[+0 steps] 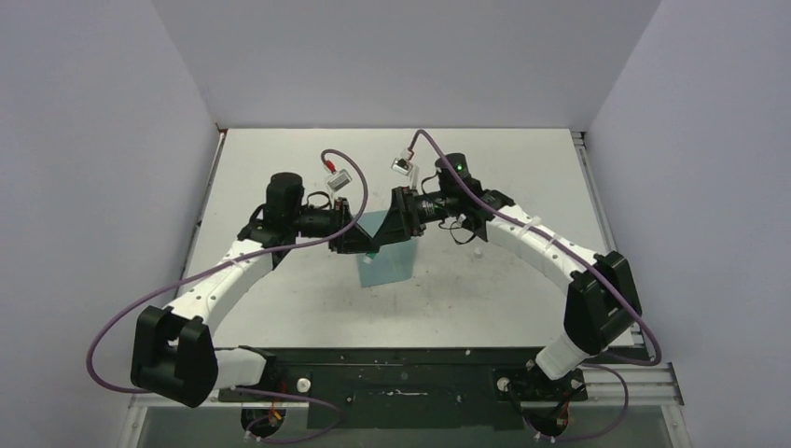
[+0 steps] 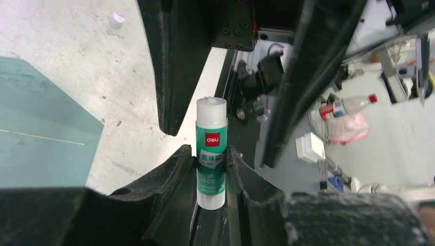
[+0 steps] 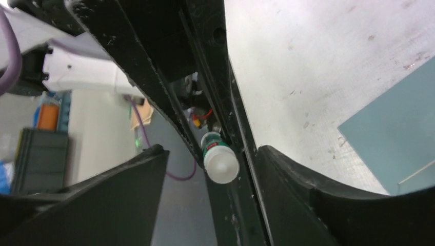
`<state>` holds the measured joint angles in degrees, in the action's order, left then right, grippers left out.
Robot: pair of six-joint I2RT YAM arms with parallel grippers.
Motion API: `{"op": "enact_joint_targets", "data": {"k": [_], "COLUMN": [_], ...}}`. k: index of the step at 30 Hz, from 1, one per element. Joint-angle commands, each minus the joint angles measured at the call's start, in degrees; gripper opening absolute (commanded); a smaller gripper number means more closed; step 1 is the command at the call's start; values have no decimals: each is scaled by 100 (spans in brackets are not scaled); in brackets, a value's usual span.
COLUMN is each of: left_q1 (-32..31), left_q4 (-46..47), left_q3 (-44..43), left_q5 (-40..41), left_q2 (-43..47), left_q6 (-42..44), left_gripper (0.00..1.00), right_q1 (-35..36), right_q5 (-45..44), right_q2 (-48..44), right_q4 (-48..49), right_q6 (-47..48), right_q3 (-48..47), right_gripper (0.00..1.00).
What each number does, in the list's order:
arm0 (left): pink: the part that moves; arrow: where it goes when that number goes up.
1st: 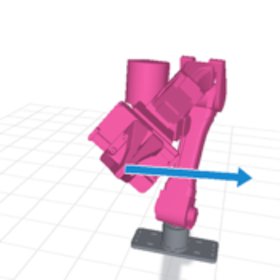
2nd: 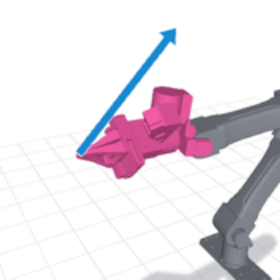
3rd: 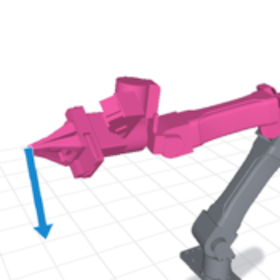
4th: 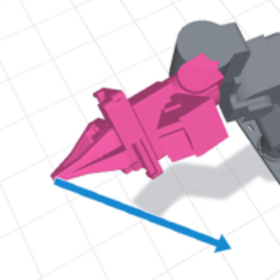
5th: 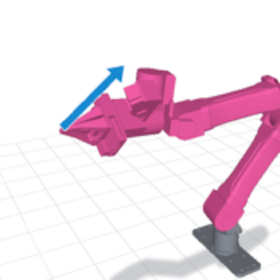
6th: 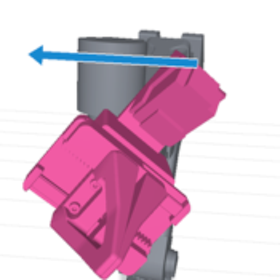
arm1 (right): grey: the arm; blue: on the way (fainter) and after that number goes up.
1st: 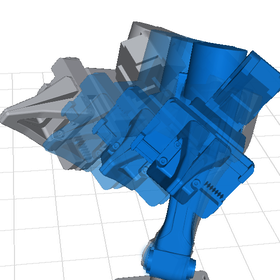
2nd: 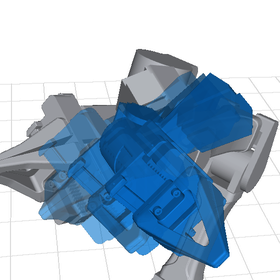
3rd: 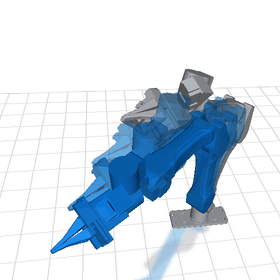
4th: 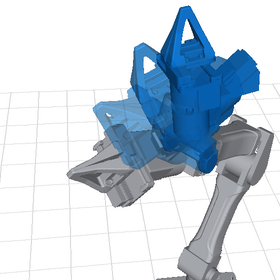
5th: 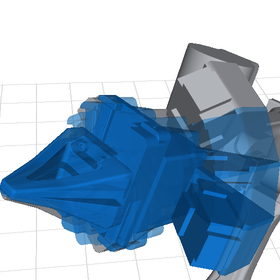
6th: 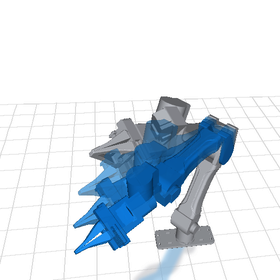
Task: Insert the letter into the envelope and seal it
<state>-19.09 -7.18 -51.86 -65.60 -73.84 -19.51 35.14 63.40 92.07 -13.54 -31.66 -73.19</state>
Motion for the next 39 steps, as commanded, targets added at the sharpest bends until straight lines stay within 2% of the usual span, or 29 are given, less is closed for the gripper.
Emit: {"op": "enact_joint_targets", "data": {"k": [1,3,6,11,15,18,27,32,39], "left_q1": [-43,-47,-60,-138,-147,-147,-148,-141,-139], "left_q4": [2109,3003,4065,4235,4286,4137,4160,4249,4336], "left_q3": [334,598,883,995,1002,914,1019,1020,1044], "left_q5": [866,1256,1922,3280,3779,3855,3827,3679,3617], "left_q2": [304,356,411,641,809,908,1019,1033,1050], "left_q6": [-1639,-2453,-3460,-4270,-4751,-4766,-4790,-4799,-4791], "left_gripper": [0,0,0,0,0,0,0,0,0], "right_q1": [-20,-5,102,522,920,1088,1152,1153,1145], "right_q5": [-1090,-1725,-2547,-3451,-4120,-4488,-5066,-5096,-5160], "right_q2": [-847,-1141,-1484,-1534,-1287,-1194,-1185,-1027,-1075], "right_q4": [1822,2336,2856,2666,2128,1921,2226,2338,2715], "right_q6": [-632,-853,-863,-402,-27,55,-89,-253,-358], "right_q3": [500,823,1188,1284,935,742,718,603,627], "right_gripper": [76,89,96,97,95,90,72,53,47]}}
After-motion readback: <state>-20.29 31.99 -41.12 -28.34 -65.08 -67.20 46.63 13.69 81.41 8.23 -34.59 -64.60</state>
